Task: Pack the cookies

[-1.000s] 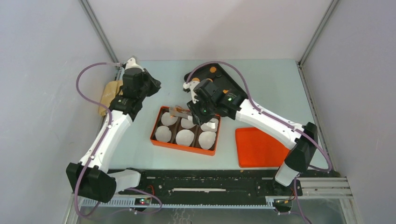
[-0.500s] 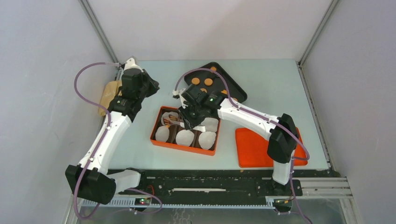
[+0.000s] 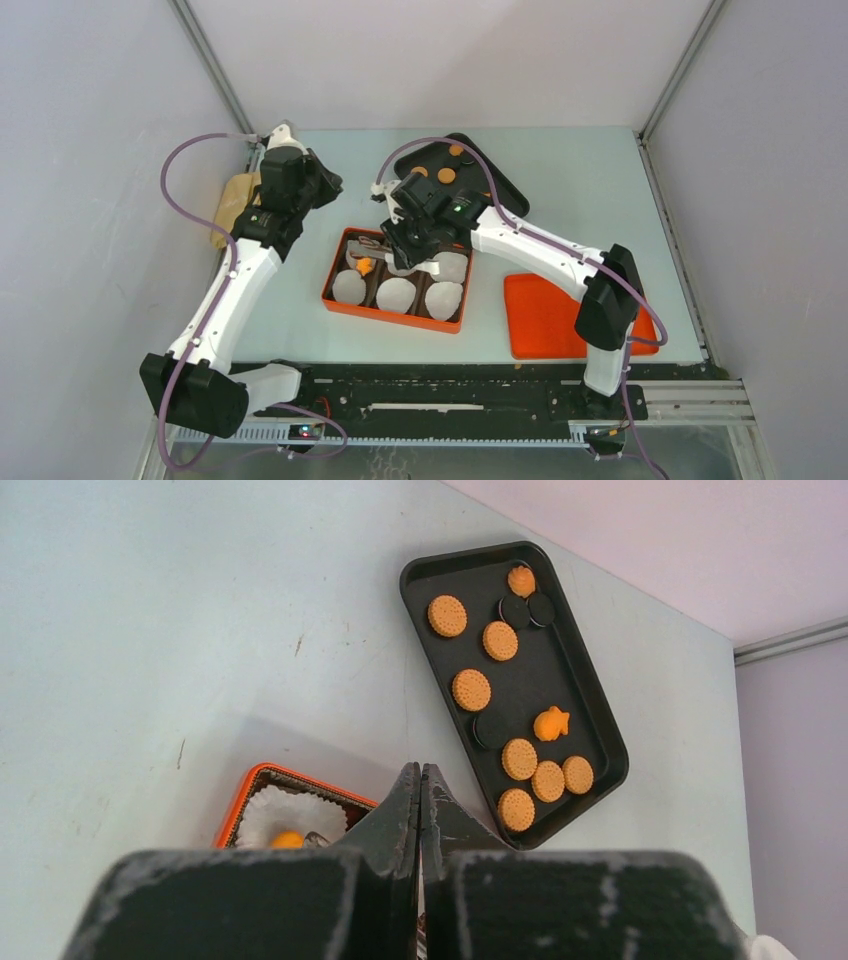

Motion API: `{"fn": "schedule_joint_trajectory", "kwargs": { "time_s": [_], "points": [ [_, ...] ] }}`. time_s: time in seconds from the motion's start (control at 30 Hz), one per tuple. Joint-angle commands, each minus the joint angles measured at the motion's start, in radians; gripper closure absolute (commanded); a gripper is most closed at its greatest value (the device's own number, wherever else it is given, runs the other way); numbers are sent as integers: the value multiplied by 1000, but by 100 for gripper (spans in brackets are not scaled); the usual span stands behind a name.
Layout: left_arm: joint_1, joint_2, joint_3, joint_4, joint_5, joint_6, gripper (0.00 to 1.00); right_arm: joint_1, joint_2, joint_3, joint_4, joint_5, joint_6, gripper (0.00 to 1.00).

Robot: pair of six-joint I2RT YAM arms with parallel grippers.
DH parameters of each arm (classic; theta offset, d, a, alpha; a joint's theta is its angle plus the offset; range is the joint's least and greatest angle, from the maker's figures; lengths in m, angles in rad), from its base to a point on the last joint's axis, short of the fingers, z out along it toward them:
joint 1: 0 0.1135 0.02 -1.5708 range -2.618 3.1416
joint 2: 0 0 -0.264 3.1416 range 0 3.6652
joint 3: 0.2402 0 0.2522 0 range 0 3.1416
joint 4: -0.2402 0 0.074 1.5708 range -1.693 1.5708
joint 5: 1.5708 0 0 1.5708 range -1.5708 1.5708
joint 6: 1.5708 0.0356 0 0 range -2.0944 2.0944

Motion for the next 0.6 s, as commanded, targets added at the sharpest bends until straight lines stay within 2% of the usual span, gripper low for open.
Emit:
{"fn": "schedule_joint_trajectory", "kwargs": {
  "time_s": [0.0,0.27,0.37,0.57],
  "points": [
    [7,-3,-5,18,24,22,100,-20,-52,33,3,12,-5,92],
    [6,13,-7,20,40,23,100,-75,-102,5,22,136,16,95],
    [6,10,-6,22,51,22,100,-124,-137,-5,4,237,20,96],
    [7,17,-12,26,55,22,100,-216,-178,-45,2,356,-6,91]
  ]
}}
